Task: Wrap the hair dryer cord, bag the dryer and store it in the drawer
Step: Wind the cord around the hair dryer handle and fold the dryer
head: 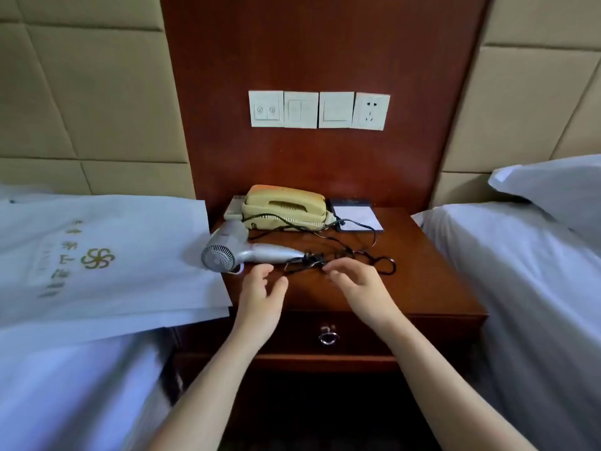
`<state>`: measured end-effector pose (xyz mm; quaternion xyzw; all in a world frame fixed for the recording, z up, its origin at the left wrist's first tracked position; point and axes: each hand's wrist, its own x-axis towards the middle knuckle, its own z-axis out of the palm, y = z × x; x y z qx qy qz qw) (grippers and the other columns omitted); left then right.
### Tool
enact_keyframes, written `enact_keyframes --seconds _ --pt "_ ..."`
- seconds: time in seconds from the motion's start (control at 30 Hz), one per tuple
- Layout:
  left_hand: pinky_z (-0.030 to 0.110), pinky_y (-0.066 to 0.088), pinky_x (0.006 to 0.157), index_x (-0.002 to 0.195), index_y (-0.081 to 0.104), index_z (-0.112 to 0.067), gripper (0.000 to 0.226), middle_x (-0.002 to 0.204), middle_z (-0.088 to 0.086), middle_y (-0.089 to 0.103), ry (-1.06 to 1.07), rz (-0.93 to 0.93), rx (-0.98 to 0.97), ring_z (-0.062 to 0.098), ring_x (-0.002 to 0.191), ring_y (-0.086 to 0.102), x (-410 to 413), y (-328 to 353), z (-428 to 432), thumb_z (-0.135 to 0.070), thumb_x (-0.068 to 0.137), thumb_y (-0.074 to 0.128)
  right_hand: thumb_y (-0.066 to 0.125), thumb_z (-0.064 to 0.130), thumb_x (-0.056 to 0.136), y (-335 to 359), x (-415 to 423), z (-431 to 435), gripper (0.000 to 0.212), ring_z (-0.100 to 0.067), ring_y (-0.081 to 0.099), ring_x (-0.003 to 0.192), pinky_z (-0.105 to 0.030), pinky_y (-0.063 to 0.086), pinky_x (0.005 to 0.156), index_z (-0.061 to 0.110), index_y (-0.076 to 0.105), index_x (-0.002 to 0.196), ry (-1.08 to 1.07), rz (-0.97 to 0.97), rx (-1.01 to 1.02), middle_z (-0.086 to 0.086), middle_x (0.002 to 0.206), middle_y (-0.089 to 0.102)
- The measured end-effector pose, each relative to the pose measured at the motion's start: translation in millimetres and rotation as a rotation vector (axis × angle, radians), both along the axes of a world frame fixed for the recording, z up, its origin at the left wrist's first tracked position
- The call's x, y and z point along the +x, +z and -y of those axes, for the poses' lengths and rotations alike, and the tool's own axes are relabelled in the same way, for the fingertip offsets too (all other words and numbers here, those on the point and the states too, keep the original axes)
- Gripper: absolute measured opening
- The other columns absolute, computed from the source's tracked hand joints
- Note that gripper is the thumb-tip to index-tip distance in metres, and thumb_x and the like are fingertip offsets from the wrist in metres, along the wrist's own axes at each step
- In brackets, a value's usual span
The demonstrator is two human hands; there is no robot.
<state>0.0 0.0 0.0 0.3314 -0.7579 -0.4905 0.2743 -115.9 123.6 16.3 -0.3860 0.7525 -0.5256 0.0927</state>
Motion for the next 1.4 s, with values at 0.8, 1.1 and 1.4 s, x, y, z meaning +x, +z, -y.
enact_keyframes --seconds 0.8,1.1,1.4 --pt "0.028 0.032 0.102 0.15 0.007 -0.013 0.068 0.15 0.01 0.034 0.094 -0.43 0.685 0.02 0.131 0.041 -29.9 -4.4 32.7 -0.011 0.095 0.047 0.045 0.052 0.09 -25.0 -35.8 96.3 0.065 -0.028 0.035 0.132 -0.037 0.026 0.106 0.016 0.031 0.142 -0.119 -0.697 0.626 -0.008 0.145 0.038" --pt "0.04 0.033 0.112 0.149 0.017 -0.011 0.067 0.146 0.007 0.039 -0.036 -0.513 0.787 0.023 0.135 0.038 -36.1 -2.9 26.9 -0.009 0.093 0.053 0.049 0.059 0.085 -29.6 -48.3 72.4 0.046 -0.025 0.06 0.09 -0.034 0.032 0.077 0.014 0.056 0.096 -0.067 -0.866 0.51 -0.002 0.091 0.066" --pt "0.035 0.042 0.102 0.136 0.037 -0.018 0.044 0.122 0.004 0.061 -0.176 -0.629 0.599 0.014 0.116 0.057 -55.1 2.4 -0.3 -0.007 0.094 0.048 0.042 0.057 0.082 -28.8 -43.8 38.3 0.041 -0.02 0.037 0.048 -0.029 0.022 0.063 0.019 0.054 0.077 -0.127 -0.874 0.168 0.005 0.06 0.059"
